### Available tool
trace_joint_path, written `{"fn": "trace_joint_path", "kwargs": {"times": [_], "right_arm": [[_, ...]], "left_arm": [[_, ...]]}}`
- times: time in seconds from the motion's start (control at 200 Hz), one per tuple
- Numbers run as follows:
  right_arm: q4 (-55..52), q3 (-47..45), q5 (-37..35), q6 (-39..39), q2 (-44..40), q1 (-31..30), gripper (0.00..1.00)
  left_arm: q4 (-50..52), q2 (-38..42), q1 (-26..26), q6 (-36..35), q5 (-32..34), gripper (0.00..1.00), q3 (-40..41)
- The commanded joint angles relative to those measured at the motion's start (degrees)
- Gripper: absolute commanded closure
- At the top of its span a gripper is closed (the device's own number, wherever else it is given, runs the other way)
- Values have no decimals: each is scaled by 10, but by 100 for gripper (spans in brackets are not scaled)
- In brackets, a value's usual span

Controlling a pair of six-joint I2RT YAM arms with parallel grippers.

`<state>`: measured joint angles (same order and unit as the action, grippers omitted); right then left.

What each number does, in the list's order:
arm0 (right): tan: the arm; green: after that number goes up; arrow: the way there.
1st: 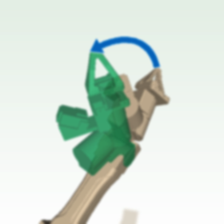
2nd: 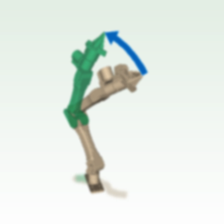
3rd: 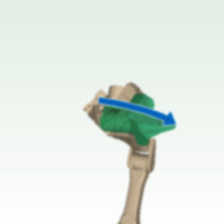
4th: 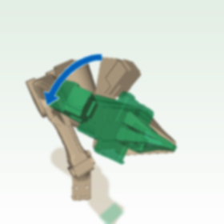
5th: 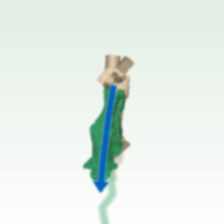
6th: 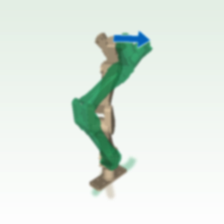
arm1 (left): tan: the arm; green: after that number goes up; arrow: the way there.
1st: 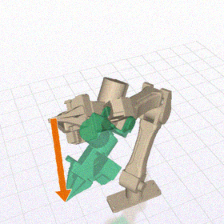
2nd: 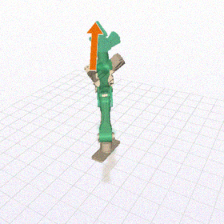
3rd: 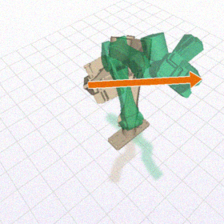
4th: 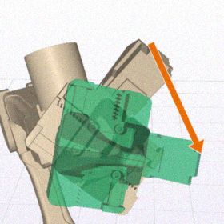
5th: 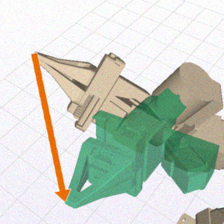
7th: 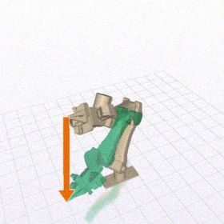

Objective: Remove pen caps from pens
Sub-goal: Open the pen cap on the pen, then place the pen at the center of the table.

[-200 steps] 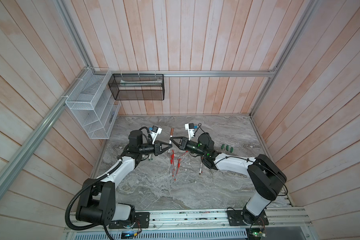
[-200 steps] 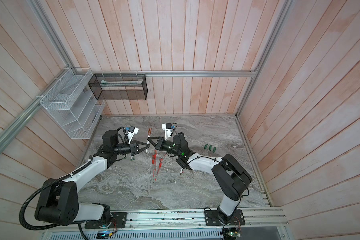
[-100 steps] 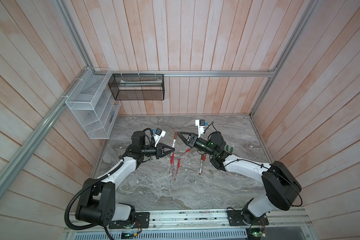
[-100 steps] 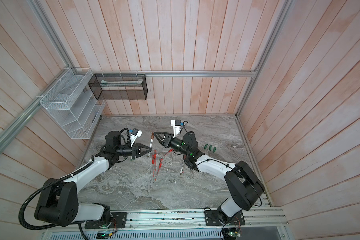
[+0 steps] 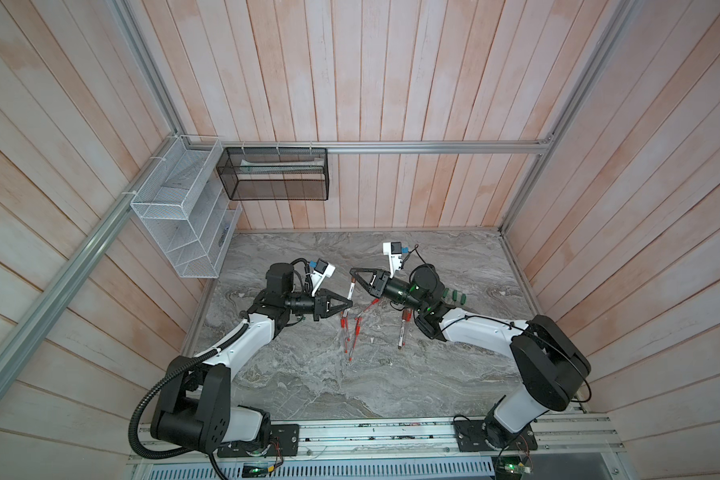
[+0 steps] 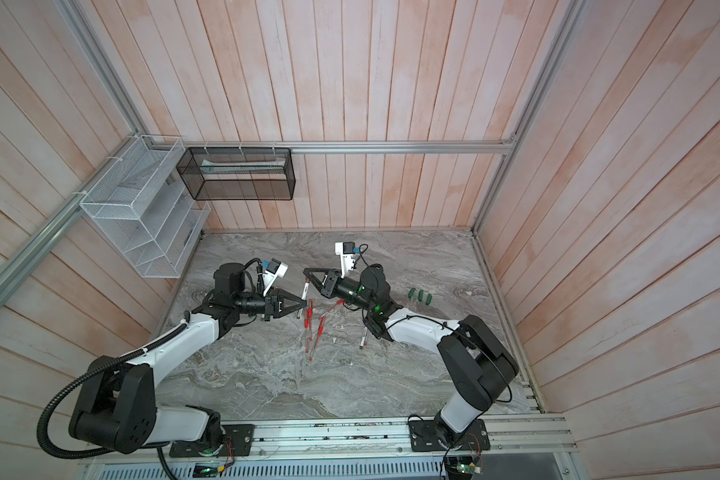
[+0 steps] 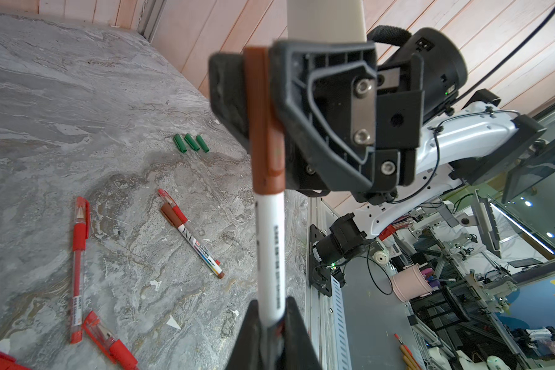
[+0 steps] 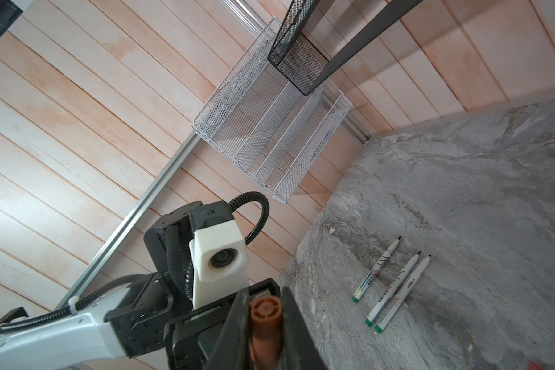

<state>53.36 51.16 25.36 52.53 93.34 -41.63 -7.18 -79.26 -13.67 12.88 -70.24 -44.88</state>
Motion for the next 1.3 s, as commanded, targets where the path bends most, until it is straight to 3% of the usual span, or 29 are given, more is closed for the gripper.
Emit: {"fn": "trace_joint_path", "kwargs": {"times": [0.0, 0.17, 0.33, 0.59, 0.7, 0.915, 1.1, 1.295], "right_arm": [[4, 12, 6, 1, 9, 1, 100], [-11, 24, -3, 0, -22, 33, 100], [17, 67, -2, 55, -29, 112, 100], [9, 79, -6, 54, -42, 170, 100], [-57, 50, -26, 4, -80, 175, 100], [-230, -8, -64, -80, -178, 196, 100], [-357, -33, -99, -121, -234, 217, 100], [-409, -45, -102, -147, -256, 218, 100]], "left_arm": [[-12, 8, -5, -19, -7, 100, 9], [-4, 12, -14, -34, 0, 100, 22], [63, 11, -52, -99, 10, 100, 16], [56, 32, -55, -71, 20, 100, 30], [69, 45, -24, -66, 102, 100, 25], [199, 52, 11, -115, 383, 100, -28], [216, 22, 16, -106, 454, 100, -3], [221, -60, 27, -88, 496, 100, -46]]}}
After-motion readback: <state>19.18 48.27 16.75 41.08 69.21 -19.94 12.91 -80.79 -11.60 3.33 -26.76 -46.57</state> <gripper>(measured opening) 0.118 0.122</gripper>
